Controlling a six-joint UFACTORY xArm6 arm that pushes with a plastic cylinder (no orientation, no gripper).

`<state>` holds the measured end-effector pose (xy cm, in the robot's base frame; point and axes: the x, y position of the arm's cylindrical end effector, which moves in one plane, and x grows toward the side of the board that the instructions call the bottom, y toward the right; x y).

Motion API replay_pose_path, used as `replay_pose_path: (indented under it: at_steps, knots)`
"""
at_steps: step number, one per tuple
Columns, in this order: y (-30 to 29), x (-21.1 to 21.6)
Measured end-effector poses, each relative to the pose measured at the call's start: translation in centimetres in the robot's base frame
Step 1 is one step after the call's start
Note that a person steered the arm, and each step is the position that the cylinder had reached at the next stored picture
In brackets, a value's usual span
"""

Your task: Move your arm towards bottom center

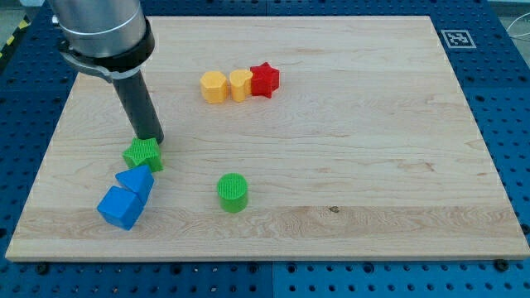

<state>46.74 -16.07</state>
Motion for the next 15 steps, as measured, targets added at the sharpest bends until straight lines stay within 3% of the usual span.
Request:
replay_pose_path:
  at_steps: [2, 3, 6, 7, 8, 15]
  knots:
    - [1.2, -0.5]
    - [4.7, -1.8]
    - [19.0, 6.7]
    - [20.7, 10.5]
    - [20.7, 13.1]
    - [14.2, 11.9]
